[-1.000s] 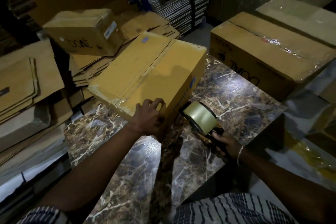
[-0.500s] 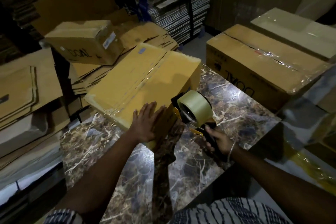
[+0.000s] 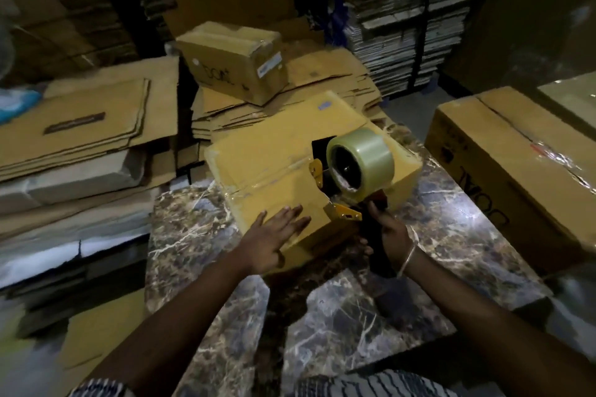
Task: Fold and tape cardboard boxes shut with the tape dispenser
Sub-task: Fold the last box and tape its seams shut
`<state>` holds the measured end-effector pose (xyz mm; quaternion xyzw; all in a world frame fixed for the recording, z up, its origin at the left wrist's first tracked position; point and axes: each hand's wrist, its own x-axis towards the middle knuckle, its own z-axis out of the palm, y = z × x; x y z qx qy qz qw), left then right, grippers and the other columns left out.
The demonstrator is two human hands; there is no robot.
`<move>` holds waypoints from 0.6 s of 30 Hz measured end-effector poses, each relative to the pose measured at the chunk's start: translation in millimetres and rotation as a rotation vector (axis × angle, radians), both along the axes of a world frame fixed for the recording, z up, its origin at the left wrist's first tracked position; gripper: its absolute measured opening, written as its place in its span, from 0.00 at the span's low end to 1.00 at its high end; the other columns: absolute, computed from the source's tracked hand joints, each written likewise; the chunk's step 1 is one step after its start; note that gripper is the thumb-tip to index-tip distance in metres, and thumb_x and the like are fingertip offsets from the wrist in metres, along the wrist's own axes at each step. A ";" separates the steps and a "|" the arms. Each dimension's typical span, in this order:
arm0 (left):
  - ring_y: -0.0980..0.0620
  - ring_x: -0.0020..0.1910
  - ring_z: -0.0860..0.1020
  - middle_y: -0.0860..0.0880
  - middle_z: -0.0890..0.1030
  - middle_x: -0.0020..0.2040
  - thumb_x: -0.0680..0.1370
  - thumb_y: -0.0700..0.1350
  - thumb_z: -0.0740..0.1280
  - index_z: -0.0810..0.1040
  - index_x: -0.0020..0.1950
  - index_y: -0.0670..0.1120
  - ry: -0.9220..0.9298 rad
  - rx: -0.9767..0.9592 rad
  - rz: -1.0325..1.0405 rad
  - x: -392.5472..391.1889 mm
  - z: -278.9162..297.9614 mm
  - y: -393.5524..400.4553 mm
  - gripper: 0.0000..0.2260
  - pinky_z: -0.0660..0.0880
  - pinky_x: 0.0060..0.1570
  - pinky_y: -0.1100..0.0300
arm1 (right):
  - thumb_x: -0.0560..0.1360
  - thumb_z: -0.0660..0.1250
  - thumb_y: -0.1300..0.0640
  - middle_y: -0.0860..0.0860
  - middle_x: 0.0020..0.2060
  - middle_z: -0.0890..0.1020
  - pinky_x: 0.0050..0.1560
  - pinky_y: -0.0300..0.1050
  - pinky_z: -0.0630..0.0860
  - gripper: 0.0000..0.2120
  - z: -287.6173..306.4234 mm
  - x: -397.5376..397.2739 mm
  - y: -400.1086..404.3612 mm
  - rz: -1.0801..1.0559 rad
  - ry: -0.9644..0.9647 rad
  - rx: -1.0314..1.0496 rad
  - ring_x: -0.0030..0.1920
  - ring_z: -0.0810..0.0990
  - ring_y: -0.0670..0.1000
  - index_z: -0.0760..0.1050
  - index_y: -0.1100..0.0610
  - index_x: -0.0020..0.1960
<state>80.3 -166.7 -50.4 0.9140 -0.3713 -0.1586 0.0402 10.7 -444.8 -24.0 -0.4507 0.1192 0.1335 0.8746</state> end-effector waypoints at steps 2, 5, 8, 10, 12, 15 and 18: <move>0.55 0.80 0.36 0.59 0.35 0.80 0.69 0.45 0.63 0.40 0.81 0.62 -0.007 0.011 -0.020 -14.9 2.3 16.3 0.46 0.40 0.76 0.39 | 0.63 0.75 0.36 0.54 0.30 0.72 0.23 0.39 0.63 0.31 6.5 10.0 9.4 0.084 0.031 -0.062 0.23 0.68 0.49 0.76 0.58 0.53; 0.57 0.80 0.37 0.60 0.38 0.81 0.73 0.41 0.64 0.43 0.81 0.62 0.014 -0.021 -0.020 -37.5 5.2 43.1 0.44 0.40 0.77 0.39 | 0.72 0.67 0.39 0.52 0.27 0.72 0.24 0.40 0.62 0.22 16.0 21.0 29.4 0.230 0.063 -0.160 0.22 0.68 0.49 0.75 0.60 0.45; 0.56 0.80 0.39 0.60 0.40 0.81 0.79 0.47 0.61 0.45 0.81 0.61 0.019 -0.066 -0.007 -61.3 8.4 70.8 0.36 0.44 0.76 0.36 | 0.71 0.63 0.40 0.51 0.24 0.72 0.21 0.37 0.61 0.23 21.8 25.1 55.0 0.286 0.089 -0.155 0.20 0.68 0.47 0.72 0.62 0.42; 0.54 0.81 0.41 0.58 0.42 0.82 0.78 0.51 0.61 0.47 0.82 0.60 0.022 -0.081 -0.017 -77.9 11.4 89.1 0.35 0.43 0.76 0.36 | 0.70 0.61 0.38 0.52 0.25 0.70 0.23 0.38 0.61 0.24 23.6 23.2 73.5 0.348 0.120 -0.128 0.20 0.67 0.48 0.72 0.61 0.41; 0.53 0.81 0.43 0.57 0.44 0.82 0.75 0.57 0.57 0.50 0.82 0.58 0.010 -0.089 -0.017 -92.7 13.6 106.4 0.36 0.42 0.76 0.38 | 0.68 0.62 0.34 0.53 0.26 0.68 0.25 0.40 0.60 0.26 19.4 21.0 90.2 0.414 0.152 -0.115 0.21 0.65 0.49 0.72 0.59 0.39; 0.50 0.81 0.46 0.56 0.50 0.82 0.77 0.64 0.52 0.55 0.81 0.58 -0.018 -0.155 0.037 -110.6 11.2 126.6 0.33 0.45 0.76 0.38 | 0.65 0.66 0.29 0.52 0.26 0.68 0.24 0.41 0.62 0.30 14.7 19.6 110.7 0.494 0.175 -0.071 0.21 0.65 0.50 0.71 0.59 0.38; 0.49 0.81 0.53 0.55 0.58 0.81 0.83 0.60 0.52 0.63 0.79 0.56 -0.172 -0.343 0.230 -132.3 1.0 138.7 0.25 0.53 0.76 0.38 | 0.71 0.58 0.35 0.53 0.26 0.69 0.24 0.39 0.64 0.28 9.8 17.3 124.3 0.552 0.190 0.005 0.20 0.66 0.50 0.72 0.61 0.37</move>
